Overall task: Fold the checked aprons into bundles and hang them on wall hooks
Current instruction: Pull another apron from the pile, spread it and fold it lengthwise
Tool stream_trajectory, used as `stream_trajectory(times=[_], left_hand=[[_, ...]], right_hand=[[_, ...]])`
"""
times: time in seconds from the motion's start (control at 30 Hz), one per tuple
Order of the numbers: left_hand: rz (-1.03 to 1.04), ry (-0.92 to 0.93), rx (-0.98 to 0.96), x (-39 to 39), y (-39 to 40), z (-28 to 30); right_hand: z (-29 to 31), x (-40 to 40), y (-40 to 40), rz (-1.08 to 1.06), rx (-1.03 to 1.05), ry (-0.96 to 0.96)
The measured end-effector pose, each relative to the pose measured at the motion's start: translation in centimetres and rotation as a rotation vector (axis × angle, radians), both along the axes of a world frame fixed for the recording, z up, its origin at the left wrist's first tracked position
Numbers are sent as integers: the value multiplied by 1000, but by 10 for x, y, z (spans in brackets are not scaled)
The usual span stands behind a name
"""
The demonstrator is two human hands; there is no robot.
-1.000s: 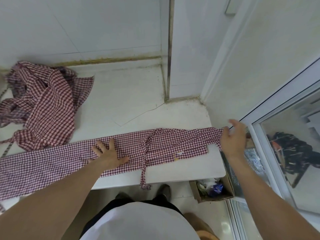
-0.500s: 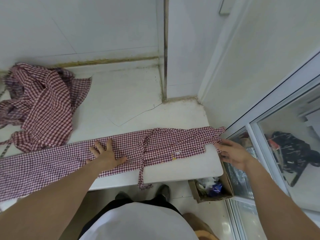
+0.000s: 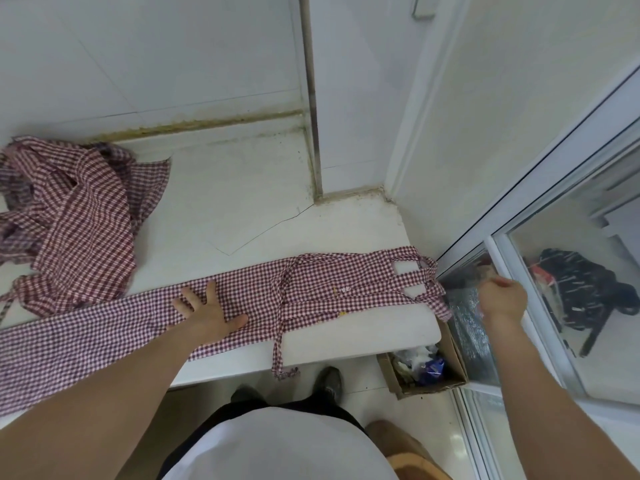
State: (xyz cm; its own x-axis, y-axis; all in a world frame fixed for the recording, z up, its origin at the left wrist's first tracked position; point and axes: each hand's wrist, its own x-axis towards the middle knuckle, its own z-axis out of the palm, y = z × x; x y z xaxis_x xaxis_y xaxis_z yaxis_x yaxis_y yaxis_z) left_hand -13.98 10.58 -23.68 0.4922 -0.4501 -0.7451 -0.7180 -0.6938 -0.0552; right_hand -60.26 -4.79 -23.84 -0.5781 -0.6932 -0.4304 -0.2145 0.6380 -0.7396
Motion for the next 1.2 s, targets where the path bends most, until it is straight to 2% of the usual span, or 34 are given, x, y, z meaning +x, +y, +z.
stream_trajectory(times=[0.03, 0.1, 0.2, 0.3, 0.37, 0.43, 0.5, 0.57, 0.67, 0.77, 0.93, 1.07, 1.13, 1.2], left_hand=[[0, -2, 0, -1, 0, 0], [-3, -5, 0, -5, -1, 2], [-9, 2, 6, -13, -4, 4], [-27, 19, 0, -26, -5, 5], [-48, 20, -29, -36, -5, 6], [-72, 26, -55, -44, -3, 5], [-110, 33, -82, -41, 4, 3], [-146, 38, -133, -30, 15, -2], [-243, 34, -281, -11, 37, -13], [-265, 8, -414, 17, 63, -20], [-151, -84, -394, 85, 117, -26], [-67, -80, -413, 134, 145, -20], [-57, -56, -431, 154, 156, -16], [-98, -31, -438, 163, 156, -12]], right_hand=[[5, 13, 4, 52, -105, 110], [19, 56, 17, 246, -364, 201], [30, 135, 50, 788, -588, 155], [18, 200, 82, 1376, -489, 82], [1, 222, 94, 1655, -379, 193], [-13, 222, 95, 1786, -288, 386], [-20, 213, 91, 1794, -263, 544], [-19, 204, 83, 1729, -212, 621], [-15, 191, 72, 1685, -117, 688], [-9, 187, 64, 1671, -44, 670], [11, 184, 56, 1448, 59, 680], [25, 185, 53, 1209, 148, 702], [31, 197, 52, 1146, 204, 765], [35, 212, 53, 1170, 294, 898]])
